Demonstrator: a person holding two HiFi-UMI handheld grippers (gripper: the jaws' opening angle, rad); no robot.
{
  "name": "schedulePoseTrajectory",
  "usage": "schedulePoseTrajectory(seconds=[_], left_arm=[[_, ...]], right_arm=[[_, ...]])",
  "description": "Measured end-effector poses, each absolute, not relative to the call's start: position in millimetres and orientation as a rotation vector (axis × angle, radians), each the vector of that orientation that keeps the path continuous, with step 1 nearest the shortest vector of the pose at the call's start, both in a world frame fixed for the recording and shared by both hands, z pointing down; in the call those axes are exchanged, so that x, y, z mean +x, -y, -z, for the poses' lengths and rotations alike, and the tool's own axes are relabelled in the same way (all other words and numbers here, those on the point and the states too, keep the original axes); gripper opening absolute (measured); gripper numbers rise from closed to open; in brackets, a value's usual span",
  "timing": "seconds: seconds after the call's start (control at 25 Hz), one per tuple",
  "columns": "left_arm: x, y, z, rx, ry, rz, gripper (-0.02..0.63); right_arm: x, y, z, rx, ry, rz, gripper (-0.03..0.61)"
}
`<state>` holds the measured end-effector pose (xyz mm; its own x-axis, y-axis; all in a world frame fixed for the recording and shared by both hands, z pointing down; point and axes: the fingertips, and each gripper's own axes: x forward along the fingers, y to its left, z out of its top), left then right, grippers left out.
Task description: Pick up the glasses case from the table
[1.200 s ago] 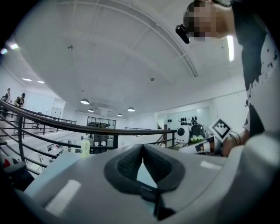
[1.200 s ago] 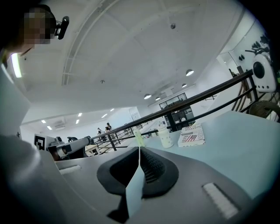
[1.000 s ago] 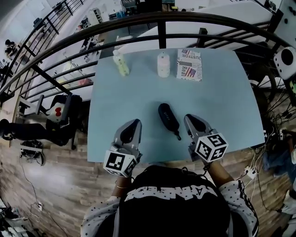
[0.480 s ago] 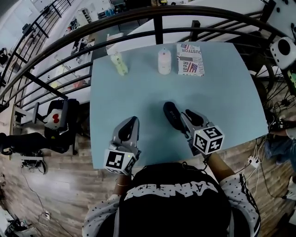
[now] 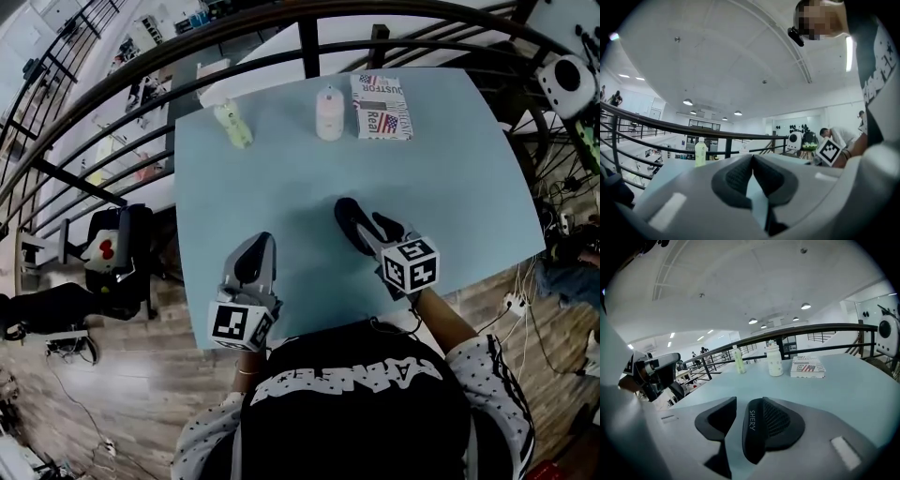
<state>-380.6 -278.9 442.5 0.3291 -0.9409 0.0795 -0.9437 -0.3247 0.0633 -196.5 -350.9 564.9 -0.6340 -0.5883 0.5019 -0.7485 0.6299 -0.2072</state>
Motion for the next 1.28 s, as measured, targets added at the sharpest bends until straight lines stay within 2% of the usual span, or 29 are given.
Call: schedulePoseTrajectory(seconds=[0.4,0.68,1.28], left_arm=[[-401.0,285.9,-451.3,2.484,1.738,-0.028,0.000],[-411.4,286.0,-454.8,2.471,1.737,-0.003,0.000],[-425.1,287.6,-457.9,2.421,1.745,0.047,0.000]], right_arm=[[-218.1,350.0,-620.4,0.978,2.287,-0.497,0.304],[-219.4,353.4,-645.9,0.966,2.181,-0.458,0.353],[-220.4,357.4,-665.5,0.951,2.064,-0.461,0.370]])
